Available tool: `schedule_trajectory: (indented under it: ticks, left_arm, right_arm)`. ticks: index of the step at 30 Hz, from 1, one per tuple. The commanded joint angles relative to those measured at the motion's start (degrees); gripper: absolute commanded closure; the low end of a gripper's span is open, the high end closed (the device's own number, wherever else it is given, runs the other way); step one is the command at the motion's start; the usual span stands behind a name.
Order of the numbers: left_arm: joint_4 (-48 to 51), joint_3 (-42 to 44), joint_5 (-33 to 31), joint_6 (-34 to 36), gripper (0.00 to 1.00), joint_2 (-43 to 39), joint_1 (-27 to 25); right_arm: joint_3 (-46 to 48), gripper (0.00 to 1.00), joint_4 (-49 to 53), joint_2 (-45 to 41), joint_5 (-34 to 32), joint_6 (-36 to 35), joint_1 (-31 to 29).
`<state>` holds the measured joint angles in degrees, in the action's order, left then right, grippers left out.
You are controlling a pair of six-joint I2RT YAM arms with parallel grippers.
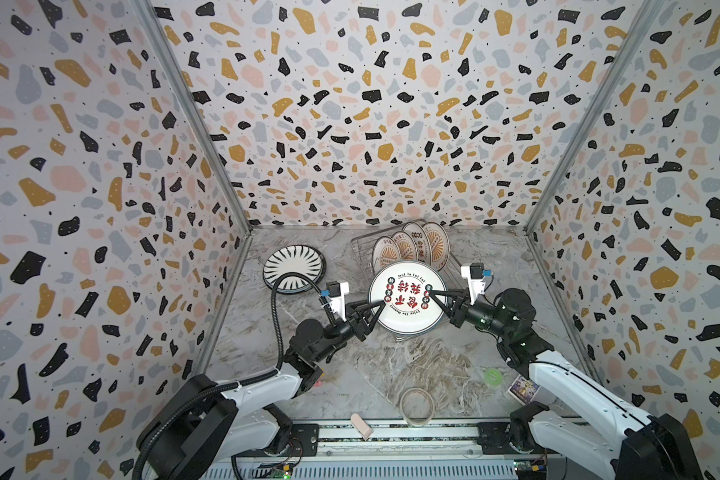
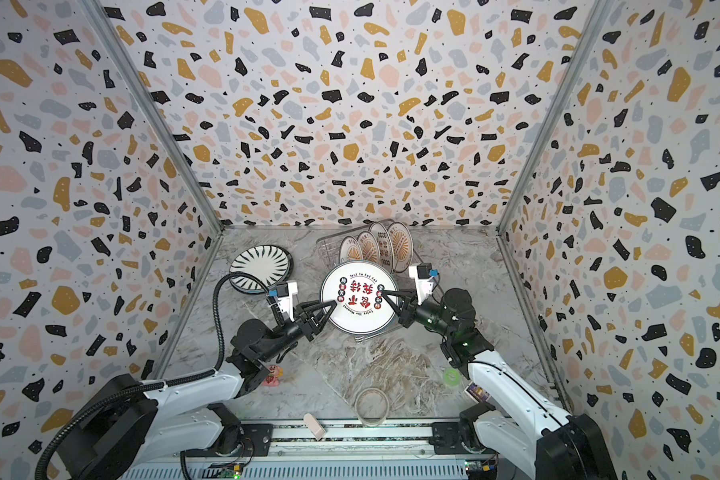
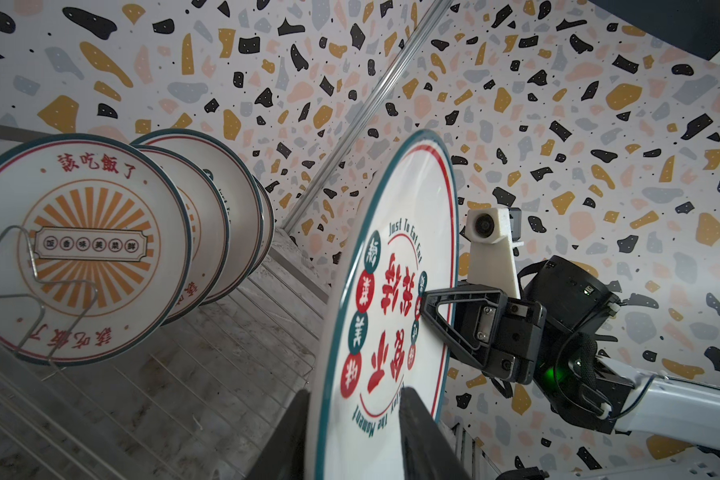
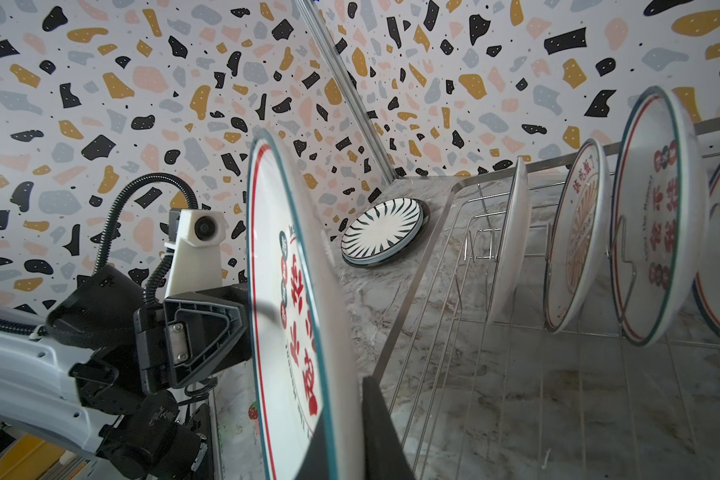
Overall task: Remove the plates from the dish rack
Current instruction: 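Carry the red-text plate toward the left gripper while the left gripper grasps its rim, then carry the red-text plate toward the table with the left gripper while the right releases it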
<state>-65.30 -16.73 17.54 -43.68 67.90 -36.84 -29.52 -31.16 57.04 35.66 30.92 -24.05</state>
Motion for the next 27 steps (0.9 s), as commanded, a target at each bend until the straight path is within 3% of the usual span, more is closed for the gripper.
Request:
schedule_trajectory:
  ticks: [1,5,12,22,27]
  left_arm:
    - [-3.79,0.65,0.44,-0.07,0.74,0.25,-0.34]
    - [-3.79,0.71,0.24,-0.35,0.80,0.57,-0.43]
    - [-3.63,0.58,-0.75,-0.77,0.99,0.82,-0.51]
    - [-5.95,0.80,-2.44,-3.02,1.00,2.44,-0.54]
    - [-6.94,0.91,-3.38,-4.38,1.00,2.68,-0.56]
  right_arm:
    - [-0.92,0.95,-4.99,-0.18,1.91,1.08,0.27]
    - [-0.98,0.95,-5.24,0.70,2.13,0.99,0.31]
    - [-1.17,0.95,-5.06,1.80,1.77,0.46,0.30]
    - [-1.33,0.93,-4.36,3.34,2.35,-1.03,0.28]
    - [-1.42,0.87,-4.04,3.58,1.99,-1.16,0.06]
